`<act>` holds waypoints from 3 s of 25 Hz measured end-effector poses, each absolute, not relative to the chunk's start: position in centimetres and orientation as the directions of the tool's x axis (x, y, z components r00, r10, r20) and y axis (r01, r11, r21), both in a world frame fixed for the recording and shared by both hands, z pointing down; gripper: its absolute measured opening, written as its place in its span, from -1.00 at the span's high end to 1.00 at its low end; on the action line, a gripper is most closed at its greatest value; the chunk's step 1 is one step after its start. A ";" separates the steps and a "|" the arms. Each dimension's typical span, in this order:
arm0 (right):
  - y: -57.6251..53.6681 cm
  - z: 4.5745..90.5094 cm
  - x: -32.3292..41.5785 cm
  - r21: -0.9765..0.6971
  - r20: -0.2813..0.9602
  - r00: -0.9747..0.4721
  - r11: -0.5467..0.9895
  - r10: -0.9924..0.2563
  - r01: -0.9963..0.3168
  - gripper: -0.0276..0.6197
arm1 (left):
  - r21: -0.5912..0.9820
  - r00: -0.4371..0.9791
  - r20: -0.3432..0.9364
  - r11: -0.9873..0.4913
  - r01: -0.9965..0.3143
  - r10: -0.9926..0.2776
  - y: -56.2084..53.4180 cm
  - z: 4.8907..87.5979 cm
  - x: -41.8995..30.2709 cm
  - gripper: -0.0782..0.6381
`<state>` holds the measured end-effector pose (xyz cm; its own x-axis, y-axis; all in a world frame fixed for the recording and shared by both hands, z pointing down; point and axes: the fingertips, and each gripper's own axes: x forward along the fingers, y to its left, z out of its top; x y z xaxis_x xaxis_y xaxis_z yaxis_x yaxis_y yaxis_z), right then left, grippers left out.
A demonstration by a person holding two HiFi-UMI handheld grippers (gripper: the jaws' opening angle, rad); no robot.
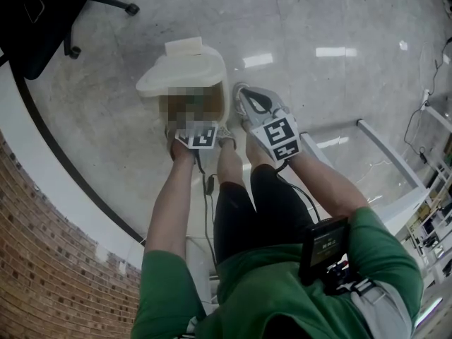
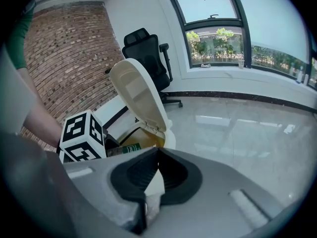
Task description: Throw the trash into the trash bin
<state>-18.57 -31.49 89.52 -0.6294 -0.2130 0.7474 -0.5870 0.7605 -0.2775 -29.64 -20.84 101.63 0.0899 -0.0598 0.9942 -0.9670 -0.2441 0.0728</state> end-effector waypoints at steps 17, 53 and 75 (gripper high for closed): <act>-31.1 90.2 -17.8 -0.278 0.760 -0.615 0.750 -0.211 -0.600 0.91 | 0.100 0.109 0.994 -0.257 -0.961 -0.021 -22.6 103.0 -29.2 -0.25; -31.9 66.2 -20.8 -0.178 0.609 -0.727 0.839 -0.316 -0.514 0.91 | -0.084 -0.030 0.623 -0.029 -0.996 -0.782 -27.7 67.6 -31.5 0.77; -33.4 46.4 -19.5 -0.076 0.346 -0.787 0.821 -0.510 -0.566 0.91 | -0.131 -0.061 0.306 0.022 -0.991 -0.950 -27.5 47.0 -30.9 0.77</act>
